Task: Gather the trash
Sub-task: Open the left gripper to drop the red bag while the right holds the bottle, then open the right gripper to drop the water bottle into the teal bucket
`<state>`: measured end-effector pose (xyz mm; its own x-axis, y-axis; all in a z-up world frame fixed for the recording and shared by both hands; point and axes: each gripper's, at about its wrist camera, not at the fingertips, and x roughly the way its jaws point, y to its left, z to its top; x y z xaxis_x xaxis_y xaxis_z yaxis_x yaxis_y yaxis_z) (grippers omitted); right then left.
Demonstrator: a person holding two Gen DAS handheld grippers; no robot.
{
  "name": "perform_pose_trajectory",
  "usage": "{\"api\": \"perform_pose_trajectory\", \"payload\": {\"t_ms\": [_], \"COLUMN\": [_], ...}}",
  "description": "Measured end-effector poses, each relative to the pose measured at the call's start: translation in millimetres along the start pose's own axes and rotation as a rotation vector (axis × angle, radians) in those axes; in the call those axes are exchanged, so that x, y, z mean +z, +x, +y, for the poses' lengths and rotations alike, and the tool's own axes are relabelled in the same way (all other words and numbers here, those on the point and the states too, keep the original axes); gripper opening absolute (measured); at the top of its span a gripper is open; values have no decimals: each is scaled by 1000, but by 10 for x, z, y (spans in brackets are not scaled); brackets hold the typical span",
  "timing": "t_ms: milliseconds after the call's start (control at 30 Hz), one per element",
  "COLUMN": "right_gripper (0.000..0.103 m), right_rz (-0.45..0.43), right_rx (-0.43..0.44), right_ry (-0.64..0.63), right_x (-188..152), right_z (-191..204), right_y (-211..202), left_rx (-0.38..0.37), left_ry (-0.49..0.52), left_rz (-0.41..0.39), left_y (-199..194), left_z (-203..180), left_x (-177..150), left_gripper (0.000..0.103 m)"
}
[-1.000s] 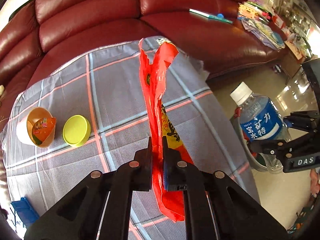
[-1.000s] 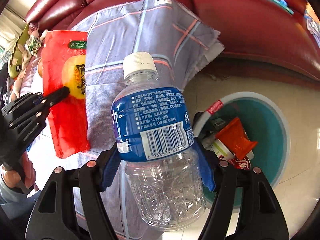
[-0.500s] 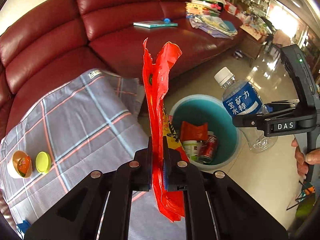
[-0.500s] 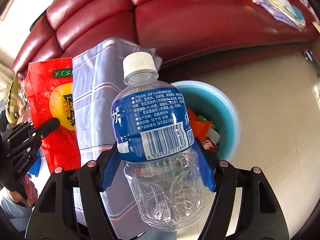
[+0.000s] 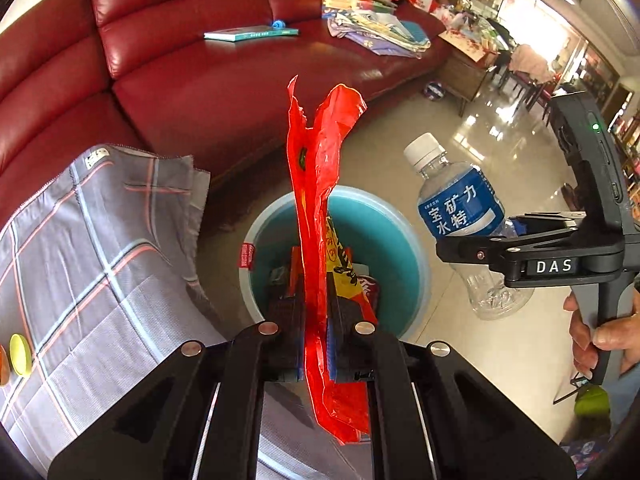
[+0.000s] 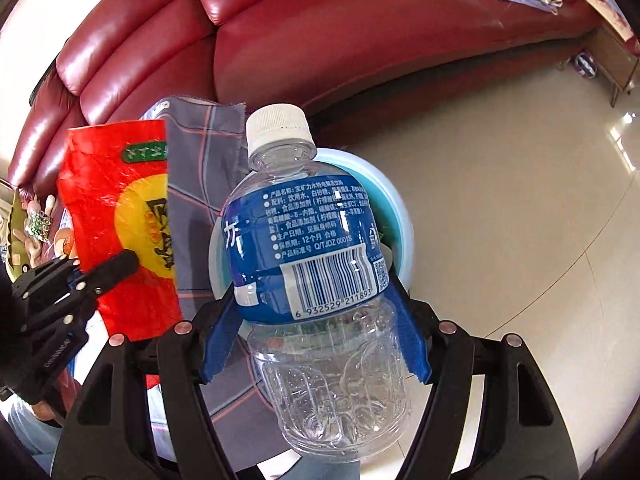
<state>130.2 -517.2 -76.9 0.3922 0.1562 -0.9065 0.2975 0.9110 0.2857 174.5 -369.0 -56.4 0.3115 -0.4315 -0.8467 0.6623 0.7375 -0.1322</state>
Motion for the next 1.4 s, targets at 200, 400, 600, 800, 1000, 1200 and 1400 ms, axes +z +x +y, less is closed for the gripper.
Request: {"api": "perform_pose_trajectory", "payload": {"t_ms": [200, 400, 600, 800, 1000, 1200, 1400], "right_gripper": [66, 66, 66, 66, 66, 66, 67], "right_rz": [12, 29, 50, 67, 92, 116, 138], "right_rx": [-13, -17, -14, 1, 13, 12, 0], "right_ry": [21, 41, 36, 30, 7, -22, -47], "right_x": [-6, 35, 65, 100, 137, 213, 258], "right_z": [-62, -85, -69, -44, 36, 162, 286], "right_y": [69, 166, 263, 387, 487, 604, 720], "left_rx": [-11, -19, 15, 35, 42, 65, 65], "left_ry": [-2, -2, -9, -38, -68, -65, -88], "left_rz": [48, 91, 87, 83, 79, 76, 69], "left_y": [404, 766, 905, 815, 593, 365, 233], "left_z": [9, 53, 93, 211, 350, 463, 595], "left_x": [58, 99, 119, 67, -61, -200, -298], "left_gripper": [8, 10, 58, 89, 98, 99, 99]}}
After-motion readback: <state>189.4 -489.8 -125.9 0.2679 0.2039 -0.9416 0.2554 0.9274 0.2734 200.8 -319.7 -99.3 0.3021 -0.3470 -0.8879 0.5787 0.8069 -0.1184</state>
